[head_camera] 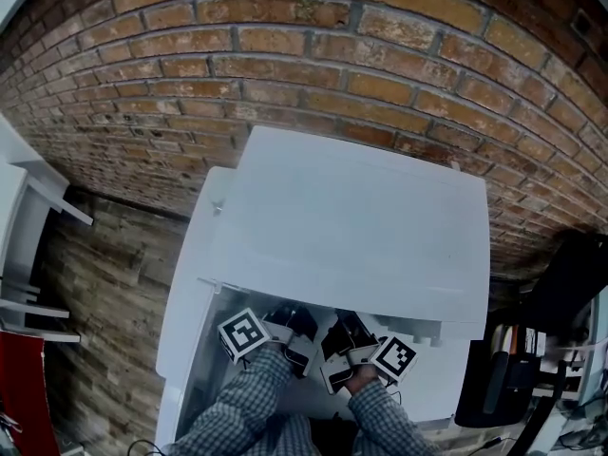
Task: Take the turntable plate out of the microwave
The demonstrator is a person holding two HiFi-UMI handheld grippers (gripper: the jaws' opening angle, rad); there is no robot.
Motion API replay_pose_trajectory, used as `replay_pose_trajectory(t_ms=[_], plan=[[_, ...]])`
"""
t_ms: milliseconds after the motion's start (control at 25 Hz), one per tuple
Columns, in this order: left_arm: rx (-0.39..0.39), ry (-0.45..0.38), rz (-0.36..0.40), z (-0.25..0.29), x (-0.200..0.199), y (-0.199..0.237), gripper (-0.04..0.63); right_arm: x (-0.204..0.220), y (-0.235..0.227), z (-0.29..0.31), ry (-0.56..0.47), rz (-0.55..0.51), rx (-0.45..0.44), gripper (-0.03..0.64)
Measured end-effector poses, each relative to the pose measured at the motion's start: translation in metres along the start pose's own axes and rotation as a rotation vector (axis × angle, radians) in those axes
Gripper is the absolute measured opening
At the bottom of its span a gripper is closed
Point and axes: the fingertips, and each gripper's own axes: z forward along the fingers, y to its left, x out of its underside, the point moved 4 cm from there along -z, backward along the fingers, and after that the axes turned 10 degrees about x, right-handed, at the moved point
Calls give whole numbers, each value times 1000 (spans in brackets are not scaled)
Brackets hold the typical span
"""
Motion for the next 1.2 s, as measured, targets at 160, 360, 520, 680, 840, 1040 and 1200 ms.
replay_pose_trajectory(t_ms=[160,360,520,680,840,1040,1200], plan=[[68,-8,-11,-6,6,-14,35,4,1,-10,-6,-19,-14,64],[97,2,-19,-22,12,-25,37,-7,-6,-27,-57,9,-22,80],[99,19,-21,-40,20,-31,37,-17,-15,-34,-99,11,-9,81],[92,36,-25,-56,26,-32,41,-17,-18,-43,-117,25,-30,59],[106,44,-30,-65,29,-40,40,-8,-11,-53,-136,60,-69,49],[118,46,-51,-78,34,-50,40,2,-4,-66,-147,54,-93,49],[133,52,-48,-88,38,-53,40,7,-1,-76,-152,34,-102,48]])
